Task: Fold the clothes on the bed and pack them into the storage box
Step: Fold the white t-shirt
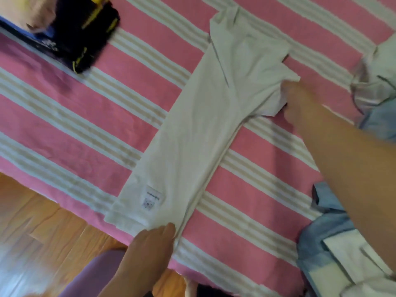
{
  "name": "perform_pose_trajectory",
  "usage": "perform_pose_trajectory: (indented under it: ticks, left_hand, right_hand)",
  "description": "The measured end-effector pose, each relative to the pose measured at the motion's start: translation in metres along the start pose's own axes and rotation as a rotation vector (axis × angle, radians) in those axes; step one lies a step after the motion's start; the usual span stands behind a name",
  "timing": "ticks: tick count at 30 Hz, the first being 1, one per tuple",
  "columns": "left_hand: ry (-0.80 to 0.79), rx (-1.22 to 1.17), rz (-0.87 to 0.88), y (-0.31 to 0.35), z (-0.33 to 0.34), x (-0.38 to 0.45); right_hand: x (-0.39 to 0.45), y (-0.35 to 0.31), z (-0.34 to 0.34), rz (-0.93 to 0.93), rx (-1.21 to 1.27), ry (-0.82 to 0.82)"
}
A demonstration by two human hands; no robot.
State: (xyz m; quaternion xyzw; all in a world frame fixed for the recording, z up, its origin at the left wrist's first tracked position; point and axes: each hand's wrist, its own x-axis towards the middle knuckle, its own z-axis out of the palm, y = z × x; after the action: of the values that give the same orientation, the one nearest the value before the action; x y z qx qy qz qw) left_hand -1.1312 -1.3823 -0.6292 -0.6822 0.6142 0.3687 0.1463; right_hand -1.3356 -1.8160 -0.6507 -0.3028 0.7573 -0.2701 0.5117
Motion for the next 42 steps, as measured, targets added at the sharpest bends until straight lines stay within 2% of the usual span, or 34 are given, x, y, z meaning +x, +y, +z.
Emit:
perform_pose_trajectory:
  ticks: [3, 5, 7, 8, 9, 10, 12, 13, 15, 18, 21, 25, 27, 32, 34, 35, 38, 40, 41, 42]
  left_hand:
    - [-0.213, 0.066, 0.048, 0.011, -0.014, 0.000]
    - [-0.288, -0.040, 0.017, 0.021, -0.048, 0.016]
    - [-0.463, -0.130, -0.015, 0.019, -0.079, 0.050]
    - [-0.465, -0.164, 0.009, 0.018, -0.099, 0.070]
    - [-0.385, -0.183, 0.051, 0.015, -0.125, 0.096]
    - [-0.237, -0.218, 0.070, 0.012, -0.147, 0.125]
    - [0.207, -0.238, 0.139, 0.006, -0.202, 0.197]
    - [0.368, -0.199, 0.205, 0.006, -0.229, 0.230]
    - [0.485, -0.014, 0.366, 0.013, -0.286, 0.295]
    - [0.331, 0.185, 0.530, 0.030, -0.345, 0.364]
    - [0.143, 0.244, 0.489, 0.039, -0.370, 0.403]
    - [0.122, 0.456, 0.439, 0.060, -0.389, 0.429]
    - [0.050, 0.366, 0.383, 0.074, -0.402, 0.436]
    - [-0.101, -0.113, 0.323, 0.089, -0.420, 0.440]
    - [-0.028, -0.192, 0.320, 0.091, -0.411, 0.443]
    - [0.058, -0.151, 0.312, 0.091, -0.403, 0.444]
    - [0.508, 0.267, 0.310, 0.089, -0.363, 0.435]
    - [0.757, 0.218, 0.370, 0.086, -0.331, 0.413]
    - [0.815, 0.139, 0.436, 0.085, -0.312, 0.401]
    - [0.807, 0.115, 0.505, 0.084, -0.292, 0.390]
  right_hand:
    - [-0.003, -0.002, -0.011, 0.057, -0.034, 0.007]
    - [0.002, 0.003, -0.017, 0.121, -0.088, -0.060]
    - [0.010, 0.001, -0.019, 0.167, -0.007, -0.074]
    - [0.014, -0.002, -0.019, 0.178, 0.054, -0.065]
    - [0.019, -0.007, -0.017, 0.181, 0.107, -0.057]
    - [0.021, -0.009, -0.017, 0.186, 0.140, -0.055]
    - [0.032, -0.005, -0.017, 0.201, 0.204, -0.053]
    - [0.036, 0.002, -0.017, 0.210, 0.208, -0.050]
    - [0.045, 0.011, -0.017, 0.204, 0.214, -0.037]
    - [0.040, 0.026, -0.024, 0.074, 0.329, 0.084]
    - [0.019, 0.053, -0.034, -0.132, 0.456, 0.292]
    - [0.007, 0.067, -0.033, -0.083, 0.385, 0.293]
    - [0.010, 0.065, -0.033, -0.065, 0.391, 0.271]
    - [0.005, 0.067, -0.037, -0.030, 0.499, 0.242]
    - [0.006, 0.069, -0.038, 0.005, 0.560, 0.319]
    - [0.007, 0.070, -0.037, 0.028, 0.567, 0.378]
    - [0.010, 0.069, -0.034, 0.082, 0.463, 0.481]
    - [0.009, 0.063, -0.033, 0.091, 0.426, 0.443]
    - [0.008, 0.060, -0.035, 0.093, 0.421, 0.416]
    - [0.006, 0.060, -0.037, 0.084, 0.410, 0.388]
